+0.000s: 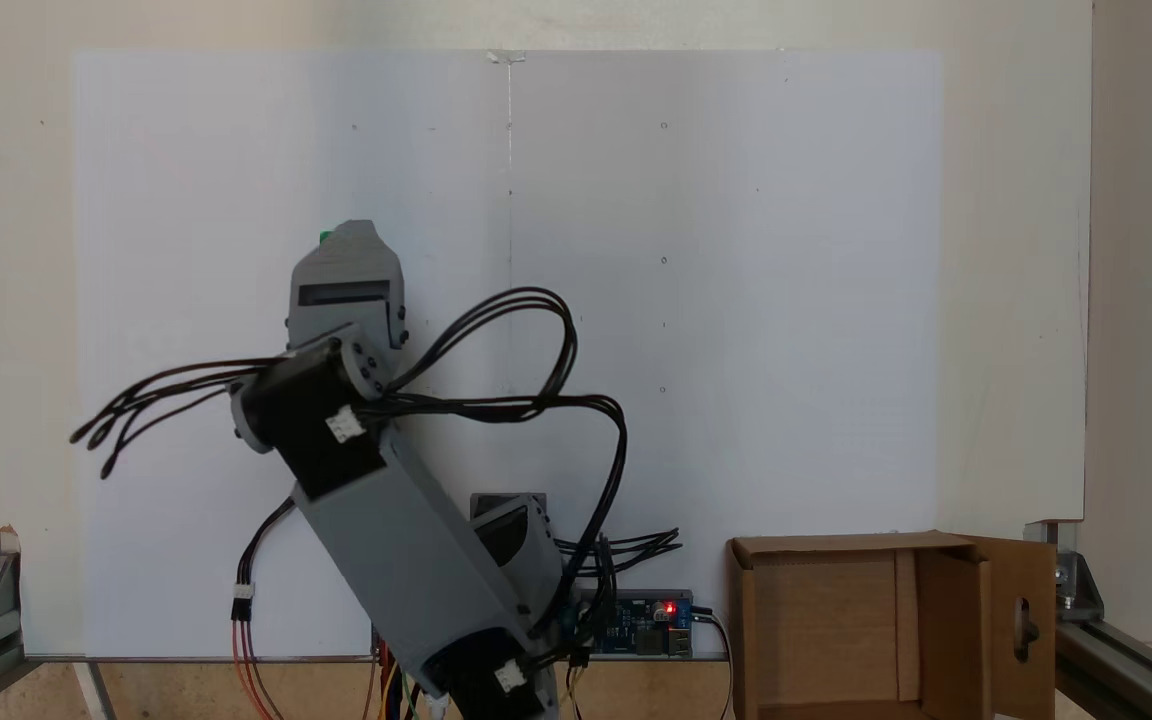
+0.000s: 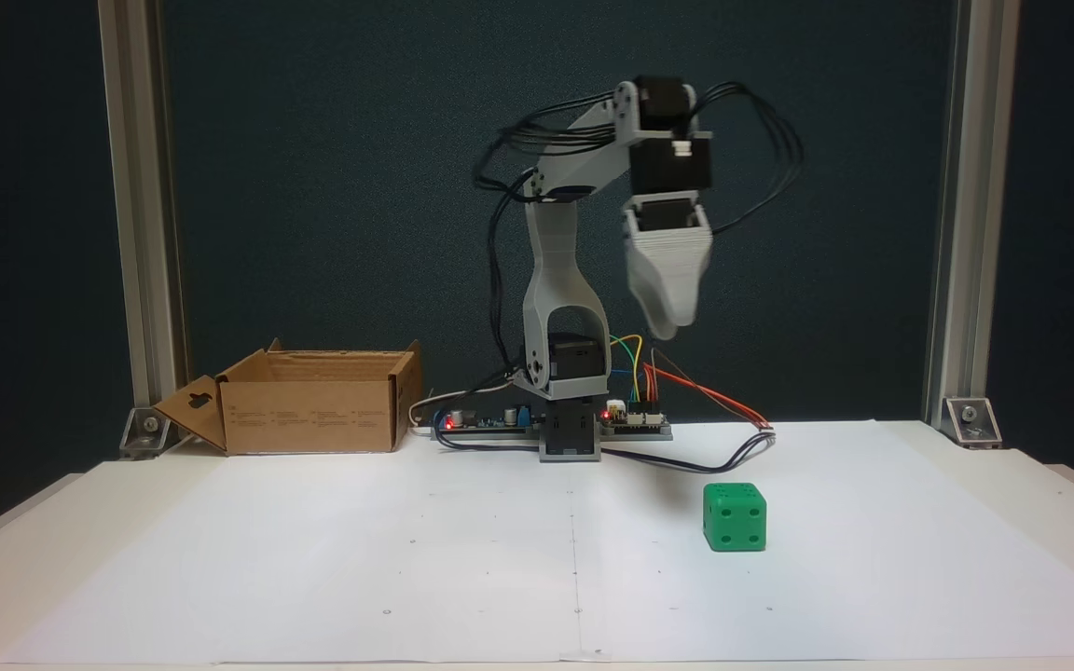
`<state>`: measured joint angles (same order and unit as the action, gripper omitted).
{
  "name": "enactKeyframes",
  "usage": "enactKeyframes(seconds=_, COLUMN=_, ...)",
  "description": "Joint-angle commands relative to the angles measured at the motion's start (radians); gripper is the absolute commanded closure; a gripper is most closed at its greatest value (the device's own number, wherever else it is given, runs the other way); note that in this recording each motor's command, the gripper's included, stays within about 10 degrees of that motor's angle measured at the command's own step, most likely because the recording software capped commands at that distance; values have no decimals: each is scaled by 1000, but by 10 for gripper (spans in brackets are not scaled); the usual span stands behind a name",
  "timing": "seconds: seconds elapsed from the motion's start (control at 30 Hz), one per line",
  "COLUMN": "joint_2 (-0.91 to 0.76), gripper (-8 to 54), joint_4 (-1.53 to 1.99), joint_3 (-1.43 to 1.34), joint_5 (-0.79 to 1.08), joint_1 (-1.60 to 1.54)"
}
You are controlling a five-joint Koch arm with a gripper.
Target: Grasp a green dice and put it in the bin.
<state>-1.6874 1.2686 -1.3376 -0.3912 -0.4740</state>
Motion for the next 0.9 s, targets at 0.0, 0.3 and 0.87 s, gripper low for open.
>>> enactKeyframes(seconds=0.0, joint_2=28, gripper=11, joint_4=23, joint_3=91, joint_5=-104, joint_1=-28)
enactKeyframes(seconds=0.3, joint_2=94, gripper=14, joint_4=-81, joint_3=172, joint_5=-239, joint_1=-61)
enactKeyframes(seconds=0.87, joint_2=212, gripper=14, joint_4=-57, joint_3=172, joint_5=-264, joint_1=-86)
